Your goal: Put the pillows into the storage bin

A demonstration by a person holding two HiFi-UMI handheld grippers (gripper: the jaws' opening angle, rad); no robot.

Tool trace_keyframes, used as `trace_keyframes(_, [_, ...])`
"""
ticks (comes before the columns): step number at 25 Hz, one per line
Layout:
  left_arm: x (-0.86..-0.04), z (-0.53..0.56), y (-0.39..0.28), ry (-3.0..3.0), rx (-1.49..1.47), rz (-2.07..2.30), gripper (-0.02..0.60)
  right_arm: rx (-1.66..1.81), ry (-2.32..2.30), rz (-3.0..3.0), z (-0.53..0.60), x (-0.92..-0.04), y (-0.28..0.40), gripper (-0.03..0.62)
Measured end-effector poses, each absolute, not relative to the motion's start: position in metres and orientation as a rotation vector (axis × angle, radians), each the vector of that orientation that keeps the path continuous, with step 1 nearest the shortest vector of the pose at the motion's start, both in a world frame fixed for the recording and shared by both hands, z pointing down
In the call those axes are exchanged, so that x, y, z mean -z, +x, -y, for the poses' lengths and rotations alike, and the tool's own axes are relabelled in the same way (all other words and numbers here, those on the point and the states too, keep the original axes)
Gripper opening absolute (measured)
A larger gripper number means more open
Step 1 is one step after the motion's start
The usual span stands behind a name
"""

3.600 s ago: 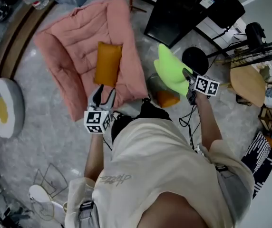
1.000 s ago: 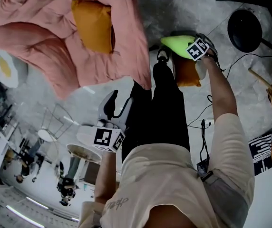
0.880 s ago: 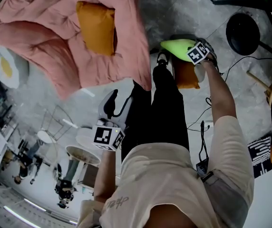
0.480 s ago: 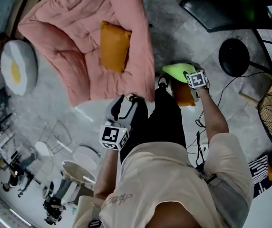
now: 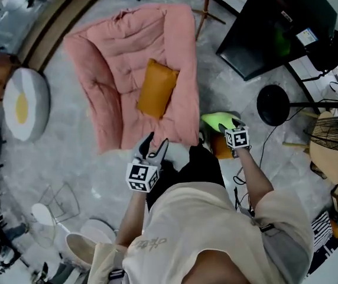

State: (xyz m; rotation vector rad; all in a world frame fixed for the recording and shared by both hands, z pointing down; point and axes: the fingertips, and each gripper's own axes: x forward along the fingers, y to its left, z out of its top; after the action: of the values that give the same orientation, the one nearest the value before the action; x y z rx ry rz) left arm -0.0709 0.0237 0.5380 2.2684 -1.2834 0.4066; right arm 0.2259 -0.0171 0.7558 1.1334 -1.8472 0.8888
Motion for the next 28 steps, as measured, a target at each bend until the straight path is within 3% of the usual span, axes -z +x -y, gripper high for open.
trace_keyframes(15, [-0.523, -0.069, -0.230, 2.353, -0.320, 1.326, 0.236, -0.718, 1.244, 2.104, -0.016, -0.636, 0.045, 0.302])
trace_keyframes(28, [-0.537, -0.099, -0.294, 2.301, -0.323, 1.348, 0.236, -0.654, 1.162, 2.098, -0.023, -0.627, 0.000, 0.330])
